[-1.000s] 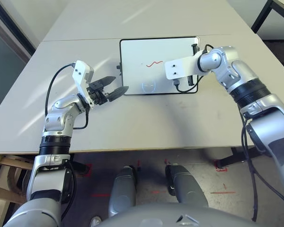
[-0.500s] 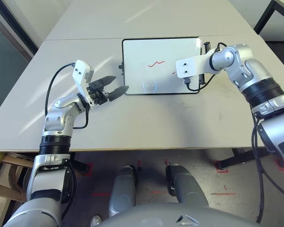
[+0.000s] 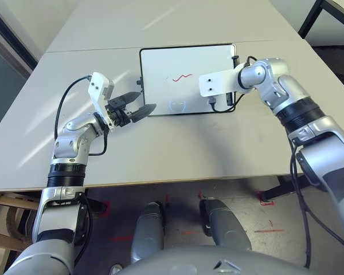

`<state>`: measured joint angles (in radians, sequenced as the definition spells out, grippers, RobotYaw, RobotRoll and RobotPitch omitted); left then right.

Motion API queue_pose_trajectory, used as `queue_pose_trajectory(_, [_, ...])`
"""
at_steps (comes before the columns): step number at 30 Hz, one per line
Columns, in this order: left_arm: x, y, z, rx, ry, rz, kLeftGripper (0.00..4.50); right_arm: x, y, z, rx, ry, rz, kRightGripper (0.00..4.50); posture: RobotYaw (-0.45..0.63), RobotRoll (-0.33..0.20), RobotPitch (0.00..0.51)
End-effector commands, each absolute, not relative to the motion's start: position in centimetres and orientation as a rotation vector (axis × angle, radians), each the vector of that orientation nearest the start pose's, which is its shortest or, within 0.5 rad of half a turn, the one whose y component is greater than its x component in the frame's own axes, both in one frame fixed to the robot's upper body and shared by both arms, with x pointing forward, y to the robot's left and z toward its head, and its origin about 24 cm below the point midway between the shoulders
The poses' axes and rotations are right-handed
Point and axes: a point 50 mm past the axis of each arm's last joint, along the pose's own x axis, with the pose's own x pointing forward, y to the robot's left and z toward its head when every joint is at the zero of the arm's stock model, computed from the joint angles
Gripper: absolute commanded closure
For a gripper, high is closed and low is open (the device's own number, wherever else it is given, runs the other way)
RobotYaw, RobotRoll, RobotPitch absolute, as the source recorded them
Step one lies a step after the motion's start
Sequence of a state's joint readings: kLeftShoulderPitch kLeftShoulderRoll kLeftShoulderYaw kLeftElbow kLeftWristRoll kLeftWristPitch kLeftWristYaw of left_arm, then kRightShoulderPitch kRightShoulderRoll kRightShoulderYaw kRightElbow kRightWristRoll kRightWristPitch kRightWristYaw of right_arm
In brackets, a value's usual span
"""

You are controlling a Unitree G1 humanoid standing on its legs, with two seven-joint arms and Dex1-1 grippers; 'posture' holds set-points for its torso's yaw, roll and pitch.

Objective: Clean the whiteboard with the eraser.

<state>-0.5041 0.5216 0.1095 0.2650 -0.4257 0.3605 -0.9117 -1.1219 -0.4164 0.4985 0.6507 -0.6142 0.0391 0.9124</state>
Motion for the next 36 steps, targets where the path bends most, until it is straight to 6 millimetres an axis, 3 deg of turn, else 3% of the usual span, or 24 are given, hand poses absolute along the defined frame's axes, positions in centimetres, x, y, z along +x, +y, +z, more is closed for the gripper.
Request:
queue_pose_trajectory(1, [32.1,21.9,13.8,0.003,0.071,-0.800,0.00,39.2,-9.3,18.7,-1.484,0.215,0.879,4.41,-0.15,0.000,0.129])
queue_pose_trajectory(10, [32.0,22.0,13.9,0.005,0.070,-0.795,0.00,39.2,-9.1,19.5,-1.464,0.194,0.882,4.41,-0.14,0.000,0.127])
queue_pose_trajectory(24, [32.4,21.5,13.8,0.000,0.067,-0.811,0.00,38.0,-10.7,25.3,-1.407,0.120,0.931,4.43,-0.16,0.000,0.115])
queue_pose_trajectory(36, [32.4,21.4,13.7,-0.001,0.064,-0.808,0.00,39.8,-9.5,24.5,-1.429,0.120,0.852,4.43,-0.15,0.000,0.116])
